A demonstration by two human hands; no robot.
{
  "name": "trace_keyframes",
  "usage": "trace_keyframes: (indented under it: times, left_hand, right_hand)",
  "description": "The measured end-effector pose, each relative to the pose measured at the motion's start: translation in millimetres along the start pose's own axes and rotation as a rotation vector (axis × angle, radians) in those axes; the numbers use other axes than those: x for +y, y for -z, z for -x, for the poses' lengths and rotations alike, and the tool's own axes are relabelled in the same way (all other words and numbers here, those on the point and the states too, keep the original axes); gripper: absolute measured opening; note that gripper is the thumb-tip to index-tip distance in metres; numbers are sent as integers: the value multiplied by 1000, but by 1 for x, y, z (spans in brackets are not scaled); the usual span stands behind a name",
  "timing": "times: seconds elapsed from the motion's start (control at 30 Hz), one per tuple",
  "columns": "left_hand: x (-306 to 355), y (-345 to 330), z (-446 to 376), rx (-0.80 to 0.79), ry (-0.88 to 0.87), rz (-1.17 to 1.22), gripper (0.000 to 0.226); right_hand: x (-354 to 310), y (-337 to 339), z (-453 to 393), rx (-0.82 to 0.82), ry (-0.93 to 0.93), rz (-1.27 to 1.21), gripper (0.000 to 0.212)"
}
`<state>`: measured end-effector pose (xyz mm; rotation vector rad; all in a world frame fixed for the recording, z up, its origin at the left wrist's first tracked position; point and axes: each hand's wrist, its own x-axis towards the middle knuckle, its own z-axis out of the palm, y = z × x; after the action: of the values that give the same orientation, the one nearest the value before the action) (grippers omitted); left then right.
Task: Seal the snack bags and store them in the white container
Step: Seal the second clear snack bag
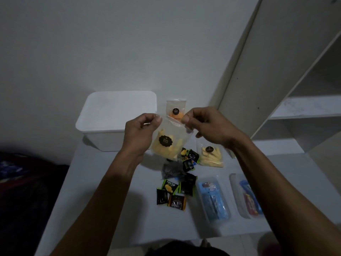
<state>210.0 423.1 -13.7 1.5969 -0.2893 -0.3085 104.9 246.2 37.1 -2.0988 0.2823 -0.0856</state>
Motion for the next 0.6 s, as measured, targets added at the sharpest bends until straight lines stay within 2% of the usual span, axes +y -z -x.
trace_keyframes:
  times: [0.17,0.37,0.47,0.6]
  left_hand:
    - [-14,15,2,16,148,108,4]
    - [-25,7,-3,36,125,64,4]
    - [-36,-9,-9,97,66,-2,4]
    - [-51,-38,-23,99,82,-21,2]
  right_hand:
    - [25,-36,13,215,-87,-142,16]
    - [42,-65,9,516,-126,-298,17]
    - [54,-60,5,572,-156,-320,17]
    - [81,-44,-3,605,-185,-301,18]
